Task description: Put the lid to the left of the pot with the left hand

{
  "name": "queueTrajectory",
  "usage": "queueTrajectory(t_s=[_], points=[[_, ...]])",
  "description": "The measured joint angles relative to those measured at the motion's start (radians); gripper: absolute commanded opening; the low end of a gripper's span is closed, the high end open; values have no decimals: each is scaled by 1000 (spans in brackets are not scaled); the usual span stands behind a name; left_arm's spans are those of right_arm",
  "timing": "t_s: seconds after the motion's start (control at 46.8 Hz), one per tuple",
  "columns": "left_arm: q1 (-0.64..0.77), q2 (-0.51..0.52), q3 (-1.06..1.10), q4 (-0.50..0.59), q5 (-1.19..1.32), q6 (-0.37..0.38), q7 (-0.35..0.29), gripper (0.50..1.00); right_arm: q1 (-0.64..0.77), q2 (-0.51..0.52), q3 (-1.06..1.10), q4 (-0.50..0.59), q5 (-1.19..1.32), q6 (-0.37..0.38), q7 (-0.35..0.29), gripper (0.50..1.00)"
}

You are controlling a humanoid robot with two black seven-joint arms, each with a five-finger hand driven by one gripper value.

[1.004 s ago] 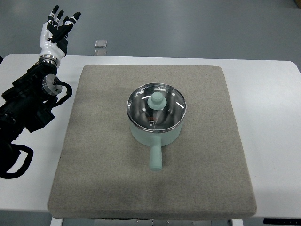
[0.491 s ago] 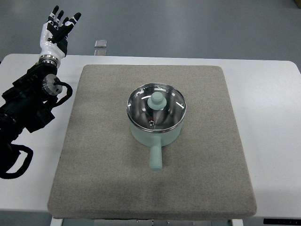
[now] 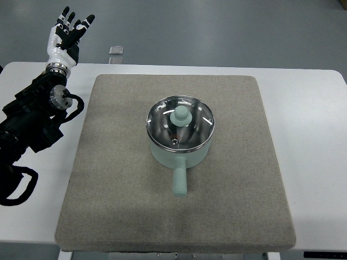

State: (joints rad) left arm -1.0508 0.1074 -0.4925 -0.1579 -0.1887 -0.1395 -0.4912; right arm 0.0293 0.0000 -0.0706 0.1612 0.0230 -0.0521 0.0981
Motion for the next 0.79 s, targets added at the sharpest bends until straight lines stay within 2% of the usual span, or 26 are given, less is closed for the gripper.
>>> queueTrajectory(t_s=[0.171,0.342,0.641,0.79], points=[[0,14,5,-11,1,-1,4,994,1,0,0,1,-1,0,0,924],[0,64,46,-79,1,-1,5,996,0,0,0,0,-1,0,0,921],[-56,242,254,-378,28,0,10,994,0,0,0,0,0,0,0,924],[-110,303,334,-485,151,0,12,994,0,0,0,0,0,0,0,923]])
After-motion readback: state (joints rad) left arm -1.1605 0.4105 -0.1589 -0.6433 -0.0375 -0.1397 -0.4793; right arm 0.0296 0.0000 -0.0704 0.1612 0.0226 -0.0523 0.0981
